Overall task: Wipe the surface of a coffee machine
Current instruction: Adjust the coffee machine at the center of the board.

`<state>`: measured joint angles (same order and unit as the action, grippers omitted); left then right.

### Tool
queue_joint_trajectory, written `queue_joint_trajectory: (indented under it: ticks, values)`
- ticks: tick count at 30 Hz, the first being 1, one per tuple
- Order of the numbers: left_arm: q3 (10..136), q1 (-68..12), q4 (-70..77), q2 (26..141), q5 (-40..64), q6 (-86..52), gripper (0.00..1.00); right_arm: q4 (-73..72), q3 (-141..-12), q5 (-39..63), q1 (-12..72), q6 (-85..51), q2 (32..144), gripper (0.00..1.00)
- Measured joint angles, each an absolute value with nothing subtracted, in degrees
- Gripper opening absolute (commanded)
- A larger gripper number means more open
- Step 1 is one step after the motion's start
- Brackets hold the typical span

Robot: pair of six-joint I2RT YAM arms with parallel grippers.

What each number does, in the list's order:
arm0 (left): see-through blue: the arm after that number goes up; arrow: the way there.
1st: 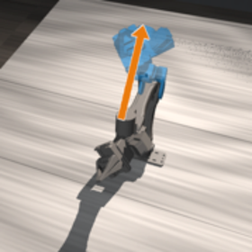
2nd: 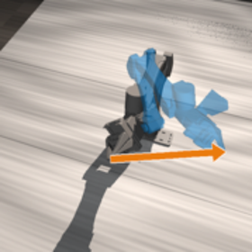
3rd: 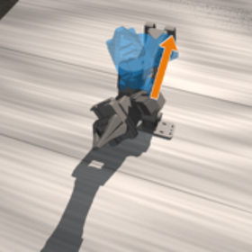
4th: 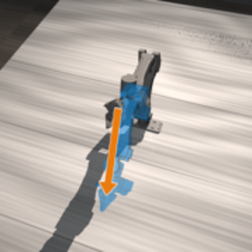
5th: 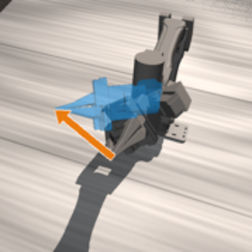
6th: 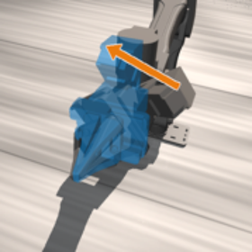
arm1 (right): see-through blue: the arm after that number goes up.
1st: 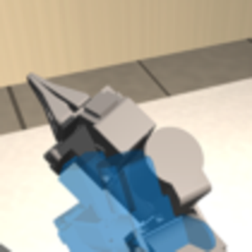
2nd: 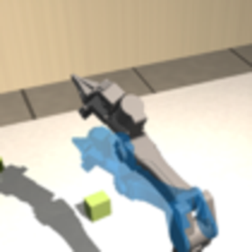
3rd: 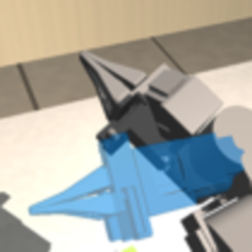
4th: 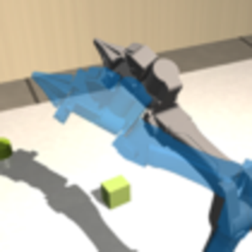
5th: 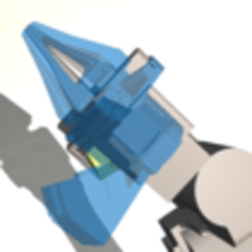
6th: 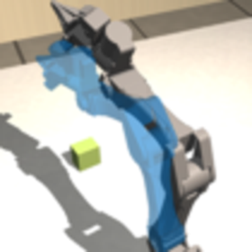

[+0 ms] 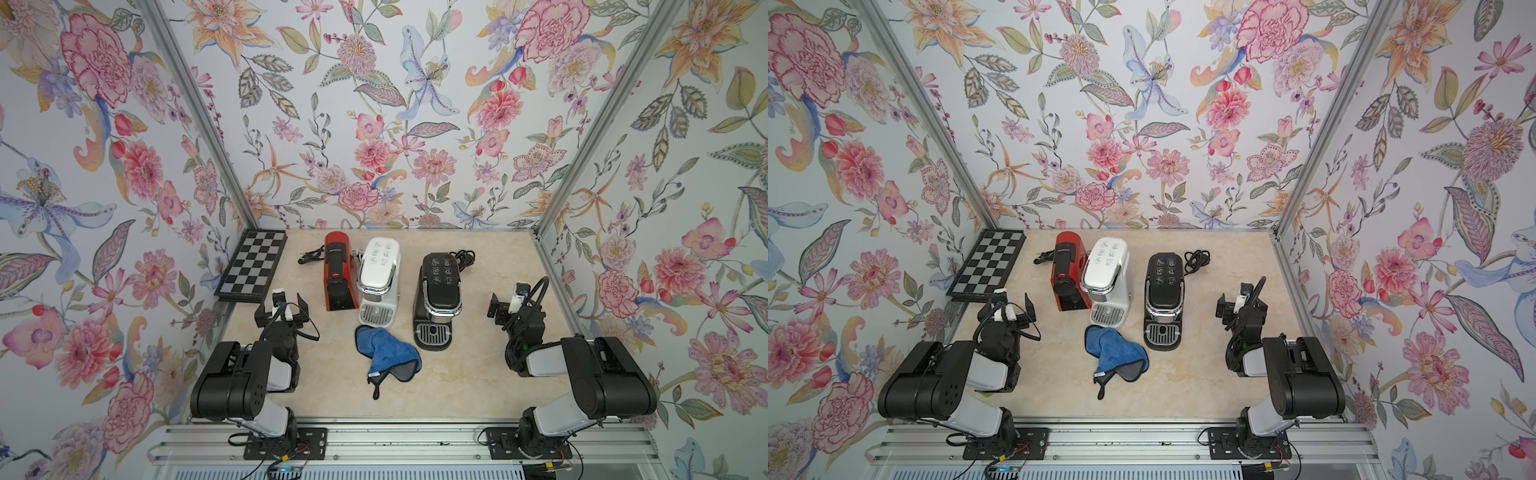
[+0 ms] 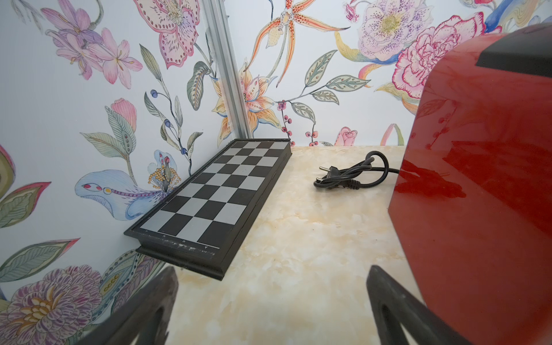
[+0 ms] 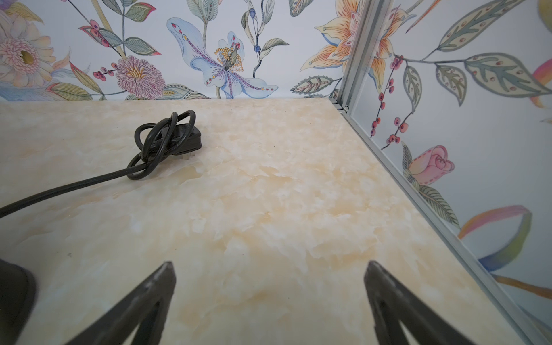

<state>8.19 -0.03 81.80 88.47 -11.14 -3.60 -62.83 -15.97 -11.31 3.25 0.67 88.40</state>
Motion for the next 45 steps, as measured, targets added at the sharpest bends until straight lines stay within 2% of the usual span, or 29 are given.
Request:
queue_joint_trajectory:
  ticks: [10,16,20,23,26,30,34,38,41,45]
  values:
    - [8.2,0.0,81.8,88.5,-11.1,-3.6,0.99,-62.8,-16.0,-11.3,3.2,0.7,88.4,1.0]
    - [10.3,0.0,80.1,88.5,-6.0,-1.6,0.99,-62.8,-16.0,-11.3,3.2,0.7,88.4,1.0]
    - [10.7,-0.3,79.0,88.5,-6.1,-1.3,0.99,-62.8,-16.0,-12.5,3.8,0.9,88.3,1.0]
    - [10.5,-0.9,78.5,87.4,-7.3,-1.3,0.99,-60.8,-15.7,-14.2,5.8,1.9,84.7,1.0]
    - [10.1,-1.1,77.0,83.2,-9.7,-1.5,0.99,-55.4,-15.8,-16.6,8.2,1.8,76.4,1.0]
    - [11.3,-1.1,67.7,73.7,-12.6,-4.3,0.99,-38.7,-21.0,-16.3,7.2,-5.2,65.1,1.0]
    - [14.7,-1.1,57.0,67.3,-11.9,-7.5,0.99,-26.1,-26.2,-9.8,3.6,-12.6,59.6,1.0]
    - [15.3,-1.1,50.6,64.2,-10.9,-9.3,0.99,-14.0,-28.5,-4.2,5.3,-16.4,57.2,1.0]
    - [15.1,-1.1,46.9,61.6,-10.6,-10.4,0.99,-4.2,-30.9,-1.6,11.2,-16.6,56.8,1.0]
    - [15.0,-1.1,43.2,59.0,-9.8,-11.5,0.99,5.7,-34.5,-1.5,25.1,-16.7,55.4,1.0]
